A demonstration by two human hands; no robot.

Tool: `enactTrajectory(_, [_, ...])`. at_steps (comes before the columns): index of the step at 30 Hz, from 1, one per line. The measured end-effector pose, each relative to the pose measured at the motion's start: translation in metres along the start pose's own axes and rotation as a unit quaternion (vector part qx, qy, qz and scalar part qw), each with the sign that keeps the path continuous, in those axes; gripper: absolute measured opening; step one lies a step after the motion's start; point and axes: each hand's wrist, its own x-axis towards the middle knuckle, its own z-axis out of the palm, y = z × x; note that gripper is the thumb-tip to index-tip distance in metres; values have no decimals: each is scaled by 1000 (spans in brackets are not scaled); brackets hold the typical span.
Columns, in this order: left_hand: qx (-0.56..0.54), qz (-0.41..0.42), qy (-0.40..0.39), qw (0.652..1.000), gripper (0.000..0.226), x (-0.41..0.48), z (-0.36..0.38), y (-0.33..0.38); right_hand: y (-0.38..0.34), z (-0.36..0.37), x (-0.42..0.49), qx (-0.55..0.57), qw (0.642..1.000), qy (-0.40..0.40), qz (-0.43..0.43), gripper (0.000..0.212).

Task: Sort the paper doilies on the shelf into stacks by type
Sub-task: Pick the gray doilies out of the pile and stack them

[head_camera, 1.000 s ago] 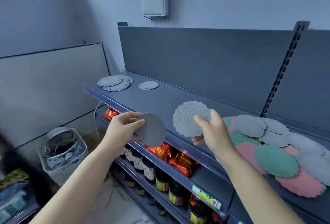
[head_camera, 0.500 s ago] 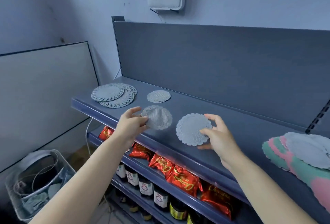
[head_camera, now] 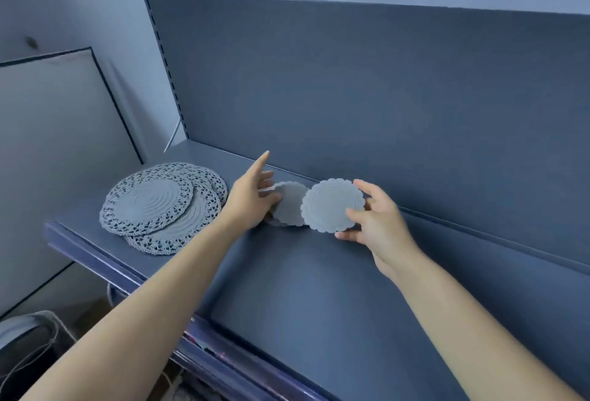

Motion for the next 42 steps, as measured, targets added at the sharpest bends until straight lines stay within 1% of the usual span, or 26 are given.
enactTrajectory(2, [-4,23,16,1000,71,11,-2,-5,4,17,20,-7,1000,8,5,57])
enactTrajectory(3, [-11,27,27,999,66,16,-3,-7,7,26,29,-40,999,11,6,58])
enactTrajectory(5, [-19,31,30,999,59,25,-9,-5,13,38,42,-167,986,22,-6,53])
enactTrajectory(6, [-7,38,15,999,56,29,-12,-4,17,40,47,-257,966,29,-27,51])
enactTrajectory(8, [44,66,-32,996,52,36,-19,-1,22,44,50,-451,887,47,-85,49])
enactTrajectory(9, [82,83,-59,991,51,39,-21,1,22,46,49,-503,855,50,-113,47])
enactTrajectory(10, [125,100,-83,984,50,41,-23,4,22,48,47,-520,843,48,-125,45])
enactTrajectory(12, [215,131,-118,961,47,44,-27,12,21,52,42,-510,850,53,-118,42])
enactTrajectory(13, [253,151,-138,946,46,45,-26,18,20,50,38,-511,849,75,-112,40])
enactTrajectory(15, [309,190,-151,920,43,42,-22,29,16,44,27,-530,835,105,-101,39])
enactTrajectory(17, [337,245,-158,895,42,38,-10,43,12,31,7,-555,817,133,-83,40])
enactTrajectory(19, [349,295,-170,873,42,28,9,61,6,11,-22,-571,802,161,-68,42])
enactTrajectory(22, [343,358,-208,843,46,-4,47,97,-4,-28,-74,-578,786,215,-38,45])
enactTrajectory(24, [331,403,-233,821,51,-35,76,124,-7,-58,-115,-581,775,249,-15,47])
enactTrajectory(26, [331,454,-246,790,56,-74,105,149,-6,-91,-156,-581,766,275,12,50])
enactTrajectory(29, [328,502,-260,756,55,-138,151,180,2,-146,-221,-580,758,292,50,54])
enactTrajectory(31, [327,513,-274,745,55,-183,184,195,11,-183,-264,-586,750,296,71,55])
enactTrajectory(33, [333,504,-293,741,57,-225,216,207,20,-217,-304,-585,750,296,87,55])
enactTrajectory(38, [316,456,-325,766,54,-305,285,230,27,-290,-375,-589,746,295,101,51])
enactTrajectory(40, [317,437,-330,774,50,-321,308,241,25,-316,-388,-584,750,297,96,48])
enactTrajectory(42, [332,423,-331,775,48,-327,330,253,24,-341,-390,-579,757,290,90,46])
